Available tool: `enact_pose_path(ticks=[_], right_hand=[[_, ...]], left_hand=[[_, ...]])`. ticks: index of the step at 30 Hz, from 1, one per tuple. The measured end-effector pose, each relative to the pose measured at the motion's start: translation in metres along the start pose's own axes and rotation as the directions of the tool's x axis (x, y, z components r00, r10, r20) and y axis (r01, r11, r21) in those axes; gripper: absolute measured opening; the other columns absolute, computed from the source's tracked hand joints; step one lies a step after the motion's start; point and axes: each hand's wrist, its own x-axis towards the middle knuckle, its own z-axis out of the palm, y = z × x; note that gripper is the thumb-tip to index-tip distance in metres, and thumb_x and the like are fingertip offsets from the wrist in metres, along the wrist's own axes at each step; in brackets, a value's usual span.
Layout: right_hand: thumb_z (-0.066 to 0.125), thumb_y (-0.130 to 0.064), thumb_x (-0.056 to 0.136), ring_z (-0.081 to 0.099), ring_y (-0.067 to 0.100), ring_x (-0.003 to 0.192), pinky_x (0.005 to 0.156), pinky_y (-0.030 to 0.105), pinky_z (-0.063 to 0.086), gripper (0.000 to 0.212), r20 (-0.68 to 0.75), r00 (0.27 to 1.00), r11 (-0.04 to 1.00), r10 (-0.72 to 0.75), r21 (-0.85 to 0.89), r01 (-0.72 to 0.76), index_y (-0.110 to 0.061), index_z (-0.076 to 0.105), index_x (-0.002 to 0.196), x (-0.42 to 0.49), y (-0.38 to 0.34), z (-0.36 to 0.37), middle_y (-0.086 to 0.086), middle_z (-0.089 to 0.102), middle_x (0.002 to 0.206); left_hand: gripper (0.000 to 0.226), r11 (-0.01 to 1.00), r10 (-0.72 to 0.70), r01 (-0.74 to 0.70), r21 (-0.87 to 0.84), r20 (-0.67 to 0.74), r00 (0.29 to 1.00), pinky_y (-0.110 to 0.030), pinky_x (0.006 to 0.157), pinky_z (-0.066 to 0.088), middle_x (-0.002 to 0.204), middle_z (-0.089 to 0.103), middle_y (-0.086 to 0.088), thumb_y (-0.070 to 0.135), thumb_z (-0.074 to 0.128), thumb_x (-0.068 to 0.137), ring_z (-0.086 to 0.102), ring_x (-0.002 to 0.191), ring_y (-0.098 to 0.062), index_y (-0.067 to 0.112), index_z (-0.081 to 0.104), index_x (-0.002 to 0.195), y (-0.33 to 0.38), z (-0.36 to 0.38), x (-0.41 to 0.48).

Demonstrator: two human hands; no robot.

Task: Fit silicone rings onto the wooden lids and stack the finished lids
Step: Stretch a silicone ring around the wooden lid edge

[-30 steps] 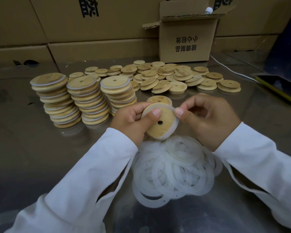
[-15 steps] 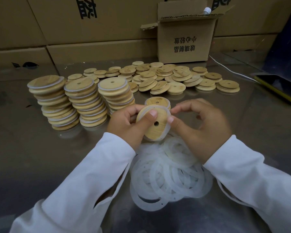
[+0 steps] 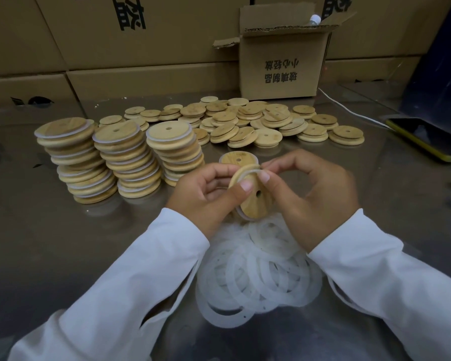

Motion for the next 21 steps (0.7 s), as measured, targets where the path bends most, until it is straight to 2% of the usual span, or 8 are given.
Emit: enact_pose_path(ticks=[3,6,8,11,16,21], right_hand=[[0.067,-0.017,0.08,0.059,0.003,0.079,0.072,0.012,0.044,0.005,0.026,1.0,1.0,-0.004,0.004,0.004,-0.017,0.066,0.075,0.001,0.001,0.0,-0.009,0.067,0.079],[0.066,-0.017,0.081,0.057,0.004,0.078,0.07,0.008,0.04,0.006,0.024,1.0,1.0,-0.009,-0.013,0.009,-0.018,0.064,0.075,0.003,0.002,-0.001,-0.012,0.063,0.076],[0.064,-0.021,0.08,0.055,0.007,0.079,0.072,0.009,0.037,0.006,-0.004,0.999,0.998,-0.031,-0.061,0.031,-0.018,0.063,0.075,0.005,0.002,-0.002,-0.014,0.06,0.075],[0.066,-0.017,0.081,0.055,0.013,0.087,0.076,0.011,0.037,0.006,-0.018,1.0,0.997,-0.02,-0.074,0.019,-0.016,0.063,0.075,0.007,0.003,-0.002,-0.005,0.062,0.084],[0.063,-0.02,0.082,0.054,-0.001,0.08,0.072,0.003,0.034,0.01,0.066,0.997,0.998,0.045,-0.051,-0.041,-0.024,0.06,0.073,0.011,0.004,-0.005,-0.016,0.061,0.078],[0.064,-0.022,0.08,0.051,-0.005,0.088,0.071,-0.003,0.031,0.008,0.131,0.986,0.994,0.102,-0.052,-0.096,-0.023,0.063,0.073,0.017,0.008,-0.011,-0.007,0.062,0.091]], left_hand=[[0.025,0.997,0.031,-0.032,0.066,0.01,0.999,-0.018,0.069,0.053,0.077,0.073,0.004,0.029,0.064,0.063,0.067,0.076,-0.009,0.019,0.068,0.085,0.001,0.002,-0.002],[0.01,0.99,0.059,-0.061,0.128,0.021,0.998,-0.017,0.068,0.052,0.076,0.071,0.005,0.015,0.062,0.077,0.066,0.074,-0.007,0.018,0.068,0.085,0.003,0.003,-0.001],[0.012,0.984,0.07,-0.072,0.165,0.023,0.997,-0.021,0.07,0.055,0.077,0.07,0.003,0.009,0.06,0.082,0.066,0.073,-0.008,0.018,0.067,0.084,0.004,0.004,-0.001],[0.016,0.985,0.053,-0.054,0.166,0.013,0.999,-0.03,0.067,0.057,0.072,0.069,0.005,0.007,0.058,0.083,0.066,0.07,-0.01,0.021,0.066,0.081,0.006,0.005,-0.002],[0.017,0.979,0.048,-0.047,0.197,0.001,0.999,-0.035,0.064,0.056,0.075,0.068,0.0,0.007,0.058,0.084,0.066,0.07,-0.013,0.022,0.065,0.081,0.008,0.005,-0.003],[0.016,0.967,0.066,-0.071,0.243,0.029,0.997,-0.027,0.068,0.056,0.083,0.067,-0.002,0.008,0.057,0.086,0.065,0.075,-0.014,0.022,0.064,0.084,0.008,0.003,-0.002]])
